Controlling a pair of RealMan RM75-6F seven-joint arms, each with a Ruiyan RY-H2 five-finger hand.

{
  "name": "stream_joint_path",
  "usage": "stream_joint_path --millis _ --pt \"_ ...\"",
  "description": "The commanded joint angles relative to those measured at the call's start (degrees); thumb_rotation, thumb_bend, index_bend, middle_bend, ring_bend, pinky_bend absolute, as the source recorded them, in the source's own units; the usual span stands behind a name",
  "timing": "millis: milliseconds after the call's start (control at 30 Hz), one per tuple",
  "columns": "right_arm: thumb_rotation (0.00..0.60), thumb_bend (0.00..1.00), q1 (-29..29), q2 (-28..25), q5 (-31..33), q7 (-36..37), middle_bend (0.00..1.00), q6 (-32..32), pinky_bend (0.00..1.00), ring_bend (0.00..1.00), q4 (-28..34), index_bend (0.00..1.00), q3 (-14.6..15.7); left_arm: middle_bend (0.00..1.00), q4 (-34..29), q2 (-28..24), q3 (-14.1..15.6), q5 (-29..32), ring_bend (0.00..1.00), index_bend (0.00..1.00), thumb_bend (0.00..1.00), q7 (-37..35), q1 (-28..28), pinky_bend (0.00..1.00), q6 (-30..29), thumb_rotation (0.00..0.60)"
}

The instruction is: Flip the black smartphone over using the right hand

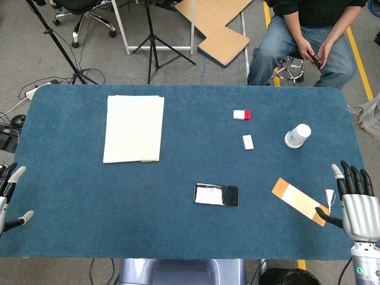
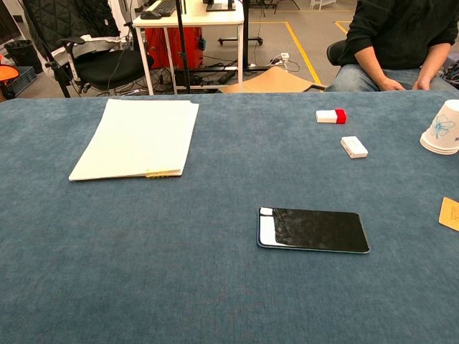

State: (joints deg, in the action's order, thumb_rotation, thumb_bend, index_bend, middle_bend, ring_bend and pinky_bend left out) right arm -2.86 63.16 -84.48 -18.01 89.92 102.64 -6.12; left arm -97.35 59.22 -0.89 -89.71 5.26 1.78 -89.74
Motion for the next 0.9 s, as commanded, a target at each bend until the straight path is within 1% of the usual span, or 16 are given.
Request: stream_joint_path --millis 33,300,433,600,700,800,900 --pt "0.600 0.00 0.0 0.0 0.0 -0.1 0.00 0.0 0.00 0.00 0.0 0.02 0.0 0.00 0.1 0.0 0.0 -0.1 0.00 0.00 0.00 0.0 0.0 0.00 -0.1 0.600" --pt "0.600 0.00 -0.5 0.7 -0.1 -1.2 0.00 -1.2 0.00 0.00 -0.3 0.02 0.4 0.00 -0.1 0.0 -0.1 0.2 0.00 0.00 0.00 -0.1 -0.1 0.00 -0.2 0.600" --pt "0.600 0.00 -3.2 2.5 -0.8 -3.9 0.00 -5.3 0.00 0.00 -1.1 0.02 0.8 0.00 -0.1 0.3 -0.4 1.1 0.00 0.00 0.00 0.6 0.1 0.00 0.5 0.600" --pt "0.600 0.00 -10.9 5.6 -3.3 -10.5 0.02 -15.4 0.00 0.00 -2.0 0.05 0.3 0.00 -0.1 0.8 -1.1 3.3 0.00 0.00 0.00 2.1 0.8 0.00 2.2 0.600" --pt "0.600 0.00 -15.5 7.9 -4.4 -11.2 0.03 -21.3 0.00 0.00 -1.8 0.05 -0.3 0.00 -0.2 1.0 -1.8 4.6 0.00 0.00 0.00 2.7 1.2 0.00 2.8 0.600" --pt "0.600 0.00 -21.2 10.9 -0.8 -10.8 0.04 -29.7 0.00 0.00 -2.2 0.06 -2.5 0.00 -0.1 1.3 -2.4 6.1 0.00 0.00 0.00 3.6 1.6 0.00 3.6 0.600" --pt "0.600 0.00 -26.2 14.0 4.1 -13.1 0.04 -36.5 0.00 0.00 -3.6 0.06 -4.8 0.00 0.3 1.5 -2.8 7.9 0.00 0.00 0.00 4.1 2.2 0.00 5.0 0.600"
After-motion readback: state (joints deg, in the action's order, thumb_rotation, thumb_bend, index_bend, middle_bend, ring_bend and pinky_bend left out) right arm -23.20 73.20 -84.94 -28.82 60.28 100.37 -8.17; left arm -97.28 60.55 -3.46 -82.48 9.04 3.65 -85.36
